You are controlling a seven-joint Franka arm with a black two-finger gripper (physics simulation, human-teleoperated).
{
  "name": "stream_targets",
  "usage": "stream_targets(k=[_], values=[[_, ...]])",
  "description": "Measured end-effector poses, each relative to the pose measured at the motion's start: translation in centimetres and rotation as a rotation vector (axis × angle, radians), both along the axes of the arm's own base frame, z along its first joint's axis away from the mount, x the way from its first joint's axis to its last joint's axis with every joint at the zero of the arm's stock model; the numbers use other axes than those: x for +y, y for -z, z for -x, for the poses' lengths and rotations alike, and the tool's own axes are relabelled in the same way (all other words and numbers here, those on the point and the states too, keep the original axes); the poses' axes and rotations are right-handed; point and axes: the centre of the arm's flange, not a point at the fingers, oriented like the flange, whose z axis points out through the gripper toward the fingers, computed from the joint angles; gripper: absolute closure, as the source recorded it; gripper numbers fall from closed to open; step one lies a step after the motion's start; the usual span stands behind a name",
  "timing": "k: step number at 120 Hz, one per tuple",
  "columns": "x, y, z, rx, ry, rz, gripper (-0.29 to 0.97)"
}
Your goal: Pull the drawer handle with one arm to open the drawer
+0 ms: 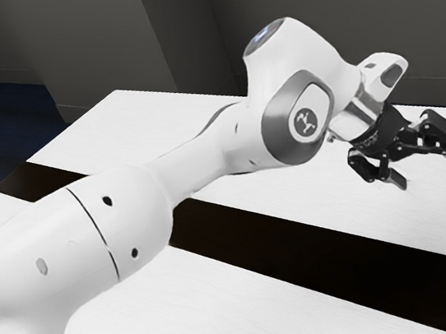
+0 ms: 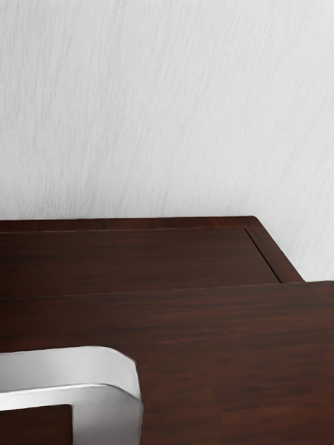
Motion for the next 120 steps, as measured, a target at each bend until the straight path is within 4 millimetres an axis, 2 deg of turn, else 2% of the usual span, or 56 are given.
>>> stream_targets(k=[9,32,51,62,94,120], values=[[0.4,0.2,0.0,0.006,-0.003,-0.006,0.00],[1.9,-0.9,0.5,0.010,-0.013,-0.012,0.00],[2.4,-0.4,0.6,0.033,-0.010,-0.018,0.00],[2.8,0.3,1.2,0.058,-0.011,-0.024,0.00],[4.6,-0.9,1.5,0.026,-0.007,-0.074,0.00],[5.4,-0.2,2.6,0.036,0.016,-0.109,0.00]])
